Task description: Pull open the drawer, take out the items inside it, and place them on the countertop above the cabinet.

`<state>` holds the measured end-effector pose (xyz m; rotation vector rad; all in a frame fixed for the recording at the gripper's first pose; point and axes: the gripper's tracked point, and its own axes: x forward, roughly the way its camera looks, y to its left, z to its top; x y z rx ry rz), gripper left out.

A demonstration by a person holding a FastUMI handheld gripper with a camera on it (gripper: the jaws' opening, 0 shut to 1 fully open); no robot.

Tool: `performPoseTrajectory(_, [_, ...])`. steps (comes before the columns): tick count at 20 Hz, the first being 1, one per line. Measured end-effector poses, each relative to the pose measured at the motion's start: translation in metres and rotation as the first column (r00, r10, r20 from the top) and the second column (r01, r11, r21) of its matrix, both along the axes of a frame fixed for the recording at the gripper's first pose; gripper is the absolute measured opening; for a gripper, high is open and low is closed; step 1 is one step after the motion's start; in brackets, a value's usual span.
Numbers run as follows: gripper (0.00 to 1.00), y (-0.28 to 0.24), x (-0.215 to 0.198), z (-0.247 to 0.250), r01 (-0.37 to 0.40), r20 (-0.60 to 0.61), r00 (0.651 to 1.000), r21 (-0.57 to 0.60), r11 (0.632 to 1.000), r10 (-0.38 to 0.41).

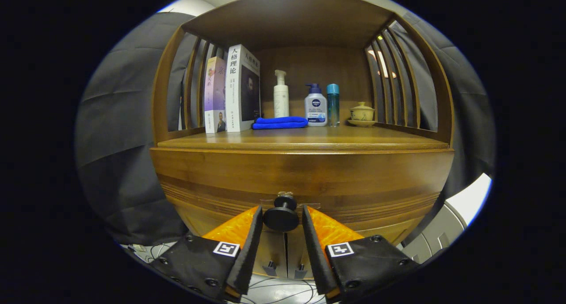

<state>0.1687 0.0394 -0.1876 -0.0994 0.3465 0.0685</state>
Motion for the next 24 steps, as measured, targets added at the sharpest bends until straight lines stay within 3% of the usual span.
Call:
performPoseTrajectory(4, [0.41,0.001,-0.002,0.000,-0.009,-0.010,1.000,-0.049,0.999,0.008])
performPoseTrajectory(5, [0.41,0.000,0.001,0.003,-0.009,-0.008,1.000,-0.047,0.999,0.009])
performPoseTrajectory(6, [0.31,0.000,-0.001,-0.001,-0.016,-0.013,1.000,-0.043,0.999,0.016])
performPoseTrajectory(24, [0.31,0.006,-0.084,0.008,-0.038,-0.047,0.998,-0.004,0.999,0.037])
